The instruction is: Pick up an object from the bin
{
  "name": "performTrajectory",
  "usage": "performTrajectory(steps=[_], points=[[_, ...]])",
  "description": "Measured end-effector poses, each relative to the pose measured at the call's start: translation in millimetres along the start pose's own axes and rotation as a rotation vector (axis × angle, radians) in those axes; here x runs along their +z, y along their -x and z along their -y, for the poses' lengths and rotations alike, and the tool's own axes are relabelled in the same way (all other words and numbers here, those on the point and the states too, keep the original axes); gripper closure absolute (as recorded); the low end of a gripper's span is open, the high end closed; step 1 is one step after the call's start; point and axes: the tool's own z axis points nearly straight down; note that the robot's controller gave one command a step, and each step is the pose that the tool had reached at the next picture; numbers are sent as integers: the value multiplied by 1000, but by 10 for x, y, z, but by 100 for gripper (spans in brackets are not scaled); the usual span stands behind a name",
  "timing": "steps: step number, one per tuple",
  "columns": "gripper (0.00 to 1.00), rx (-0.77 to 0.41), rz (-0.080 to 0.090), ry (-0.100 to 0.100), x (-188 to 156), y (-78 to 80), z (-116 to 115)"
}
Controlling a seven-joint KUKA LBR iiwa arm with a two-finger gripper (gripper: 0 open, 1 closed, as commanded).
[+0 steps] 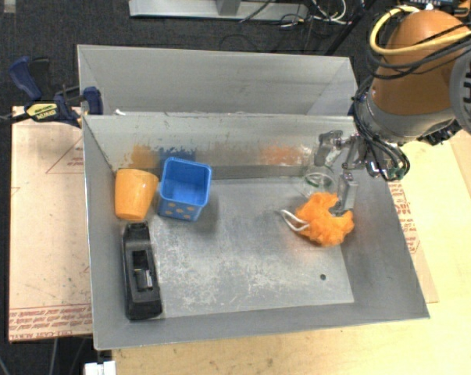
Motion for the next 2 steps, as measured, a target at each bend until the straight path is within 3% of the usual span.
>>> performTrajectory(steps=[2], points=[[0,-116,9,-2,138,109,-94]])
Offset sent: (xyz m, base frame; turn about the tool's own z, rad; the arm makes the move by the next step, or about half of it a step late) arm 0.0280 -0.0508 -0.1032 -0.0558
